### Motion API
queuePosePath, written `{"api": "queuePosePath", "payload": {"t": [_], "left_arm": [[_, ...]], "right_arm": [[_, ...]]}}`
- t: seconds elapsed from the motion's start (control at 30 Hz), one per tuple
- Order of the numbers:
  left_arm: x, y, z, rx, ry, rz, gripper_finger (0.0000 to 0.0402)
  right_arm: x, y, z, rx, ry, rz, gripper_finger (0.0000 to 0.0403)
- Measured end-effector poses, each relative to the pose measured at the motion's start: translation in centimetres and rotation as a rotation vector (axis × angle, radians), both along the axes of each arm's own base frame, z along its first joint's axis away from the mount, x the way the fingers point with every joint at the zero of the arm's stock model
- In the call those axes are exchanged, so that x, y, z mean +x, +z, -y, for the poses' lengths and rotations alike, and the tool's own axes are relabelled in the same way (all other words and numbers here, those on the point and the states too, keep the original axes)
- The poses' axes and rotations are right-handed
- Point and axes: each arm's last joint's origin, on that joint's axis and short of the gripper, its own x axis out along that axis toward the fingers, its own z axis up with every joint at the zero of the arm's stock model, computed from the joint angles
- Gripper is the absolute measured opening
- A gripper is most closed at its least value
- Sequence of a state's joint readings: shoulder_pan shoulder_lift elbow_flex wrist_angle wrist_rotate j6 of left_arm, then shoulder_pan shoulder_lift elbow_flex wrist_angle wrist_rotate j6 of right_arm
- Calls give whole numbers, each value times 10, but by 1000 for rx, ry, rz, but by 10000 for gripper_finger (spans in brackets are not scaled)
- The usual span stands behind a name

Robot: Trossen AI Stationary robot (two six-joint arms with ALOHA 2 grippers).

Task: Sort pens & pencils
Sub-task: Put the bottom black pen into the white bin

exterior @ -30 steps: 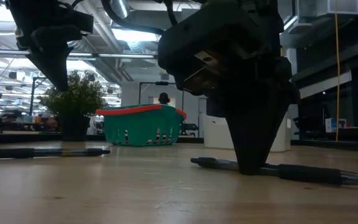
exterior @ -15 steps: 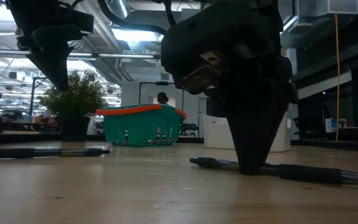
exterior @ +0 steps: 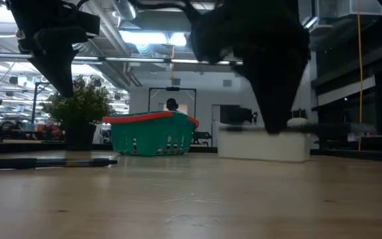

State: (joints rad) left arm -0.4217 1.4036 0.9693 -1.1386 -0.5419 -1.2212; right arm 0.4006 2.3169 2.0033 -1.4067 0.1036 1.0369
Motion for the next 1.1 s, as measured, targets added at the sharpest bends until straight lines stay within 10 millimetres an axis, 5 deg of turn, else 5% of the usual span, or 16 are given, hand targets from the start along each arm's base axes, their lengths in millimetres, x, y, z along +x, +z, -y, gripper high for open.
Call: {"api": "queuePosePath", "payload": {"t": [0.23,0.5,0.77,1.1], "left_arm": [[0,0,0,-1,0,2,43],[0,0,3,-8,-13,6,43],[0,0,3,-8,-15,6,43],[-1,0,3,-5,-15,0,43]], "right_arm": [[1,35,23,-140,40,3,27],[9,58,73,-216,90,31,27],[13,51,117,-218,159,-53,27],[-31,51,164,-286,117,-189,27]]}}
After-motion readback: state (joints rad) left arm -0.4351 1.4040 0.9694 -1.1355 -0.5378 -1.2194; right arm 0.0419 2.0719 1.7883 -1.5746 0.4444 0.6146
